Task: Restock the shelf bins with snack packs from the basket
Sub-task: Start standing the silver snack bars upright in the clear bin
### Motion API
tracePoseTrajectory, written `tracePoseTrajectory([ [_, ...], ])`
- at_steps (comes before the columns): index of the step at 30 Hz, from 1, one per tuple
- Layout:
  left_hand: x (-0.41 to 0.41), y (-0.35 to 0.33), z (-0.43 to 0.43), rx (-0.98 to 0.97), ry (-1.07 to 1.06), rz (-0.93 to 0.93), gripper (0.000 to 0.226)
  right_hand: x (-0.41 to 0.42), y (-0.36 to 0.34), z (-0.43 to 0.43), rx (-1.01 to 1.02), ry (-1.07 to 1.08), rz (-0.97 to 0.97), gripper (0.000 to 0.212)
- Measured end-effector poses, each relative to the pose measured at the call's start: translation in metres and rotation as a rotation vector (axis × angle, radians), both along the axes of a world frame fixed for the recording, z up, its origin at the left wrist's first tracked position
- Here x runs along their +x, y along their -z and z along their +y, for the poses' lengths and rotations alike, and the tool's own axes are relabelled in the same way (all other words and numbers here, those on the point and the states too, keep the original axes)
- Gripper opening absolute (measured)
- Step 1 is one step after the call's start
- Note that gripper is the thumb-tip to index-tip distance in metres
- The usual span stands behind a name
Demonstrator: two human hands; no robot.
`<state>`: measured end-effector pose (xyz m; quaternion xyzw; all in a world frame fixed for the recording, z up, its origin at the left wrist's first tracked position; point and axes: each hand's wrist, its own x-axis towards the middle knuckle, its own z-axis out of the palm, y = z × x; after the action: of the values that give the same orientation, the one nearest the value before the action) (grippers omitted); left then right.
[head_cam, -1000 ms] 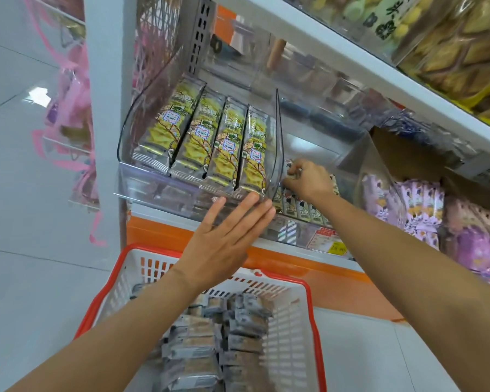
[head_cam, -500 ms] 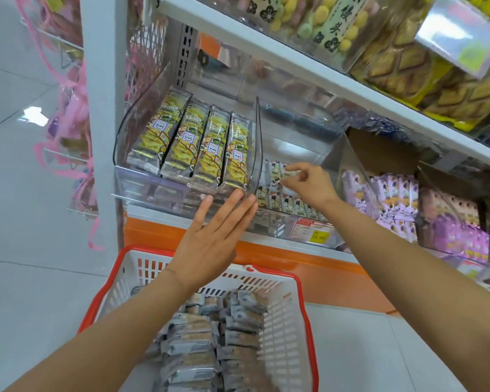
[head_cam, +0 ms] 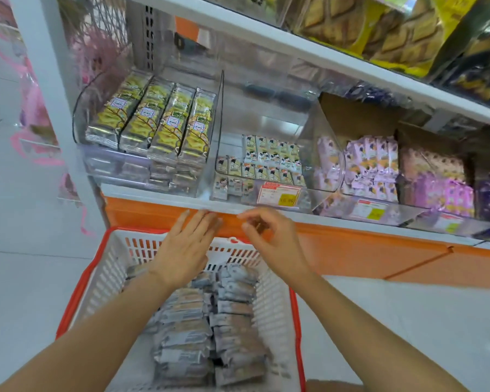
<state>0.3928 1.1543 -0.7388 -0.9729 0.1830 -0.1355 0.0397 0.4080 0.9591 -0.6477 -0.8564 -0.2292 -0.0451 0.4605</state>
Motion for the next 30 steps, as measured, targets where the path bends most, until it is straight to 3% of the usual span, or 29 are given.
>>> tracePoseTrajectory([
  [5, 0.001, 0.03, 0.007, 0.011, -0.06, 0.152, 0.092, -0.019, 0.097, -0.014, -0.269, -0.016, 0.233, 0.018],
  [11, 0.001, 0.063, 0.021, -0.011, -0.078, 0.163, 0.083, -0.028, 0.169, -0.001, -0.548, -0.112, 0.428, 0.027],
  [13, 0.002, 0.075, 0.027, -0.016, -0.105, 0.183, 0.084, -0.03, 0.184, 0.009, -0.578, -0.161, 0.442, 0.029],
  [16, 0.001, 0.089, 0.034, -0.029, -0.08, 0.181, 0.065, -0.034, 0.202, 0.022, -0.611, -0.229, 0.479, 0.036],
  [21, 0.005, 0.101, 0.043, -0.018, -0.041, 0.162, 0.076, -0.036, 0.221, 0.035, -0.756, -0.246, 0.489, 0.054],
  [30, 0.006, 0.102, 0.044, -0.025, -0.031, 0.17, 0.083, -0.039, 0.228, 0.044, -0.805, -0.212, 0.409, 0.038],
])
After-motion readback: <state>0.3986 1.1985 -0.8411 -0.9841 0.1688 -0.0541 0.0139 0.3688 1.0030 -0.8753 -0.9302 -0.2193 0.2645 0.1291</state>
